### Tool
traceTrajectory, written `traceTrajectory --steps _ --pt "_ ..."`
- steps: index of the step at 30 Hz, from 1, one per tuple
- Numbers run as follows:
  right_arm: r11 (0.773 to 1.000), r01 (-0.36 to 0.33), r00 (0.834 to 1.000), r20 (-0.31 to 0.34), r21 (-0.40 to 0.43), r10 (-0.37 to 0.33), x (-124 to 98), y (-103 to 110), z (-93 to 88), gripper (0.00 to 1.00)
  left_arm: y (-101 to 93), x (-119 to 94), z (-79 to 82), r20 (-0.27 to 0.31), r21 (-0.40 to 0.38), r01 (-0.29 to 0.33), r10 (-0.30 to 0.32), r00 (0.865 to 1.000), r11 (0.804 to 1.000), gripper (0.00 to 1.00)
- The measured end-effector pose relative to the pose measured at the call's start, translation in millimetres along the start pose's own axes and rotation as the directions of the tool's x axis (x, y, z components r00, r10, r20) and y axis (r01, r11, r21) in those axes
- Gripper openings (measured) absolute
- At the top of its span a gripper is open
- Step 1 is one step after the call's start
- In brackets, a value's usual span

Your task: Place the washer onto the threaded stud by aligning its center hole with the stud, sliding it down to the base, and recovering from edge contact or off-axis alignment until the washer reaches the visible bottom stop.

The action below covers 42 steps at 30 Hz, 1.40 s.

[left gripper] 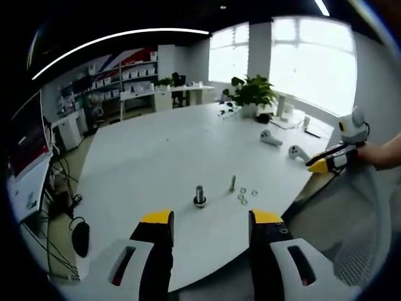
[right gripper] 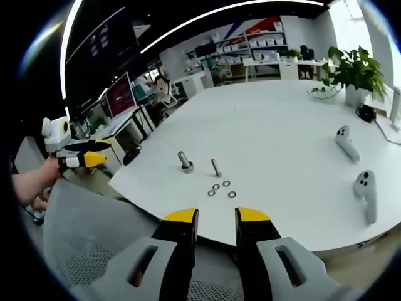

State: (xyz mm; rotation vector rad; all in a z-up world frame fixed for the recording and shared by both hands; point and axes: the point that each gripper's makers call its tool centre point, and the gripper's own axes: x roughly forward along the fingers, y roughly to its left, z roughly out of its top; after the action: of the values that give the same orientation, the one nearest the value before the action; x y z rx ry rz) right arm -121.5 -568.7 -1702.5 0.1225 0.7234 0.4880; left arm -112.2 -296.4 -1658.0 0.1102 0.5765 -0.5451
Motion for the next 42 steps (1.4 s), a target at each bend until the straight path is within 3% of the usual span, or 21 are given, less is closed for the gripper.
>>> traceTrajectory --steps 3,9,12,23,27,32,36,42 --pt "1.000 0.001 1.000 -0.014 0.000 -0.001 0 1 -2.4 0.26 -1.0 -3 -4.6 0.017 0.031 -0.002 0.001 1.000 1.000 0.47" --pt "1.000 0.005 1.000 -0.019 -0.001 -0.005 1 0 -2.6 0.27 -7.6 1 -3.8 0.052 -0.120 0.074 -0.068 0.996 0.990 0.47" --pt "1.000 0.012 1.000 -0.011 0.007 -0.012 0 -2 -0.7 0.27 -13.0 -1 -1.7 0.067 -0.082 0.079 -0.073 0.995 0.994 0.47" --pt "0.999 0.036 0.999 -0.005 -0.005 -0.036 -1 -6 -0.2 0.26 -12.2 4 -12.3 0.051 -0.114 0.093 -0.088 0.995 0.989 0.46" --pt "0.998 0.054 0.999 -0.001 -0.027 -0.054 -3 -9 0.1 0.26 -18.0 3 -14.0 0.045 -0.087 0.101 -0.098 0.994 0.991 0.46" --pt "0.998 0.053 0.998 -0.035 -0.038 -0.055 0 -10 -5.8 0.26 -13.8 3 -9.4 0.076 -0.114 0.102 -0.094 0.993 0.988 0.53" --pt "0.998 0.050 0.998 -0.044 -0.036 -0.052 0 -8 -7.2 0.26 -15.2 1 -4.2 0.104 -0.107 0.107 -0.096 0.990 0.988 0.52" --pt "0.998 0.051 0.998 -0.046 -0.033 -0.053 0 -8 -7.8 0.26 -15.2 1 -5.8 0.100 -0.116 0.114 -0.103 0.990 0.987 0.50"
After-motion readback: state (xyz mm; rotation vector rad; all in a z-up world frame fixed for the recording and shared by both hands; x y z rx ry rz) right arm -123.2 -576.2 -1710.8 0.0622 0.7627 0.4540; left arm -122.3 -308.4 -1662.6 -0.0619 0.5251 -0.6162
